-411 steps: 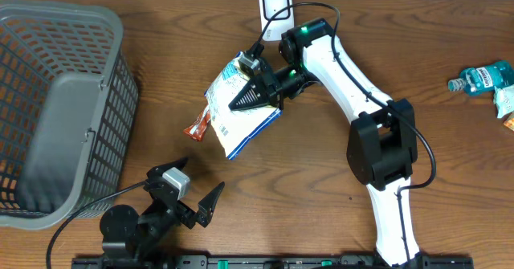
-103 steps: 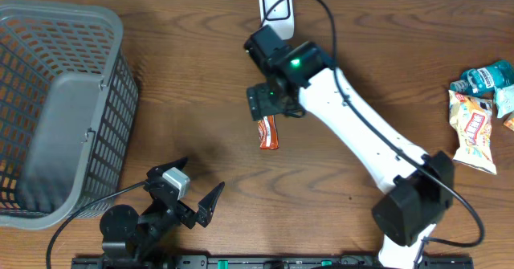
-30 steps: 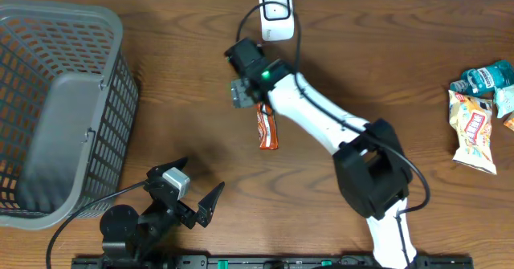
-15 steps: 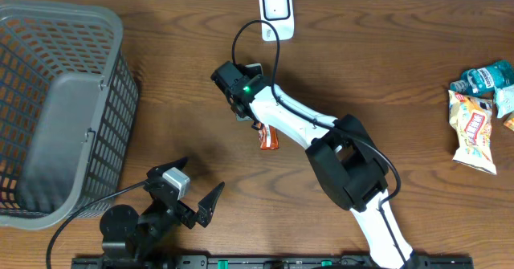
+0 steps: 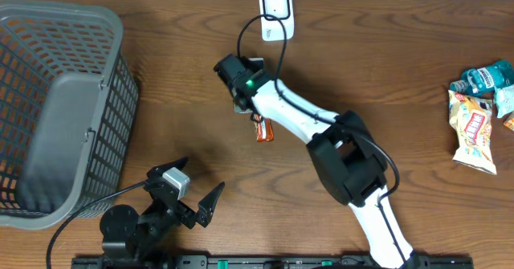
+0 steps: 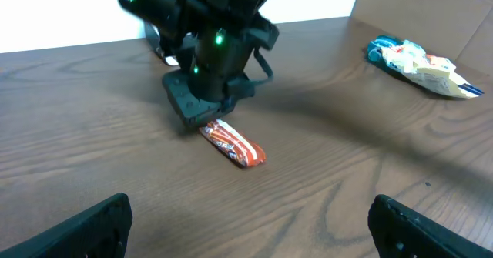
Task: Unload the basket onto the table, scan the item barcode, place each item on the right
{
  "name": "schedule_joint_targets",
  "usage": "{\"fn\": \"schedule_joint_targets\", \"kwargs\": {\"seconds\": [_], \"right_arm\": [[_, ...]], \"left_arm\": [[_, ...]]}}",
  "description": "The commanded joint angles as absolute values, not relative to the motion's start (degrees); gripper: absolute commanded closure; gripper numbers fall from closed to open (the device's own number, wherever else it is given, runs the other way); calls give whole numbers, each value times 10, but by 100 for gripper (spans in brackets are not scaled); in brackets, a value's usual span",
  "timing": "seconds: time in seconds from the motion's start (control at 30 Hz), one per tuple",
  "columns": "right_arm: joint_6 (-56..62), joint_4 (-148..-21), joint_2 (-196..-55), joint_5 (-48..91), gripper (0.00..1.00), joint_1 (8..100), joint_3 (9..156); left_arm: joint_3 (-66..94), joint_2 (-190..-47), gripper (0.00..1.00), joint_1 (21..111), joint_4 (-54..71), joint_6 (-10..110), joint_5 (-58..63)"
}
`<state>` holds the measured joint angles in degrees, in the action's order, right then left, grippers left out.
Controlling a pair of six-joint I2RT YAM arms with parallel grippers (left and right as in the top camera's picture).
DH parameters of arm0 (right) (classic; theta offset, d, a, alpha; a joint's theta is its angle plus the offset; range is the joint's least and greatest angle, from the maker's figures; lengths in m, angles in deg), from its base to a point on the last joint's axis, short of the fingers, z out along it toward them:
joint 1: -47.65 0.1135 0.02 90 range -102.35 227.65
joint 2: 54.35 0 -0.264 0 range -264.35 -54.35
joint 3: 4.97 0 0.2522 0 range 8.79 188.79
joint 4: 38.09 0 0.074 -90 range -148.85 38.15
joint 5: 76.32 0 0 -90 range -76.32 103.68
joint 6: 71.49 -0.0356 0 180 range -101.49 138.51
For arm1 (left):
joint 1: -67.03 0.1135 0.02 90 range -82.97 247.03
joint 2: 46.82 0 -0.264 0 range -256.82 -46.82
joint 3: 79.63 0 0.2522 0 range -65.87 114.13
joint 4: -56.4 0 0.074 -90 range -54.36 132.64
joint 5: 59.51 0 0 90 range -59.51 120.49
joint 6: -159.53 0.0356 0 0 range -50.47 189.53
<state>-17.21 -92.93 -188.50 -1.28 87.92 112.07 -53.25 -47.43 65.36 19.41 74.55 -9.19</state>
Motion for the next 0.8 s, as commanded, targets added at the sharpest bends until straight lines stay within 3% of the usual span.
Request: {"fn": "schedule_joint_targets", "kwargs": {"seconds": [0.0, 0.2, 0.5, 0.77], "right_arm": [[-127, -937, -1928, 222, 99, 851, 1093], [-103, -967, -1878, 380, 99, 788, 1093], [-86, -1014, -1806, 440, 99, 733, 1093], [-294, -1093, -1768, 339, 99, 703, 1093]], "left_arm": [[-533, -471, 2, 652, 194, 755, -91], [-533, -471, 2, 652, 194, 755, -91], [-533, -471, 2, 652, 195, 755, -91], [-533, -471, 2, 652, 194, 755, -91]]}}
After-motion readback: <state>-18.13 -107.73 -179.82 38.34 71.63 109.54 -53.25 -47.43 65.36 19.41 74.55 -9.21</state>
